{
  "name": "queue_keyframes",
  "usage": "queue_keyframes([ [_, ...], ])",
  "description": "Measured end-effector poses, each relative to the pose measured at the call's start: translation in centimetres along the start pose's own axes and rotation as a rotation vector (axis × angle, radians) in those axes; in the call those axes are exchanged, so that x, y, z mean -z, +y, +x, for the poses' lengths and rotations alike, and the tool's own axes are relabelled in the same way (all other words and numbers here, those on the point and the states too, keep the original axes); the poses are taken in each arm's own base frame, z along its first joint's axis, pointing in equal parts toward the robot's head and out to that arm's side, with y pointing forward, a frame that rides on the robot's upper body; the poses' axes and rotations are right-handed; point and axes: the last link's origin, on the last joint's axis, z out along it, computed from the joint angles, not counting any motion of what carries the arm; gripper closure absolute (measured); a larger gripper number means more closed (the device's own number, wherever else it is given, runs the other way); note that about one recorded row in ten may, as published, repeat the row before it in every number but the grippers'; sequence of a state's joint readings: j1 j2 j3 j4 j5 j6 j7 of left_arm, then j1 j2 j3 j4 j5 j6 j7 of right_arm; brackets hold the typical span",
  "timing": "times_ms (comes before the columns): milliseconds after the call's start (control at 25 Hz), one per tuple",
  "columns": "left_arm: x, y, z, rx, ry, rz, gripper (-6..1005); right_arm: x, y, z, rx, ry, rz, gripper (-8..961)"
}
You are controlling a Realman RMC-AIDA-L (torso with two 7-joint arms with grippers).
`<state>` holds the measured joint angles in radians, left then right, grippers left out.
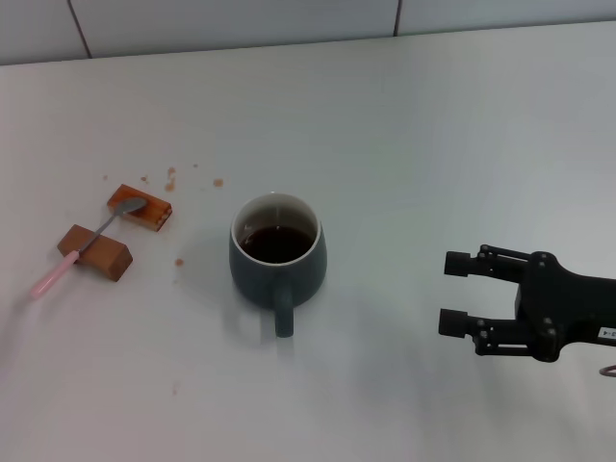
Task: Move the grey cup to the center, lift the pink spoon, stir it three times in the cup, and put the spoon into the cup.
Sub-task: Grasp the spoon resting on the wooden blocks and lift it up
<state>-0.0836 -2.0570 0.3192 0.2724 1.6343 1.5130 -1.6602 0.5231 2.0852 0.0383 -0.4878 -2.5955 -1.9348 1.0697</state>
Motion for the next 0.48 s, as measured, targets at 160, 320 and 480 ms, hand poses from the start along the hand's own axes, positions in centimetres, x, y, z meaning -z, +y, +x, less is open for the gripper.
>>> queue_keyframes([
  [160, -0.52, -0.08, -0.53, 0.018, -0.015, 0.005, 188, -0.02, 0.0, 0.01, -0.001, 0.0, 0.0, 119],
  [320, -0.7, -0.09, -0.72, 0.024, -0.02, 0.006, 189, -0.05, 0.02, 0.03, -0.002, 0.002, -0.002, 119],
  [480, -0.95, -0.18, -1.03, 0.033, -0.029, 0.013, 189, -0.09, 0.03, 0.08, -0.01, 0.009, -0.005, 119],
])
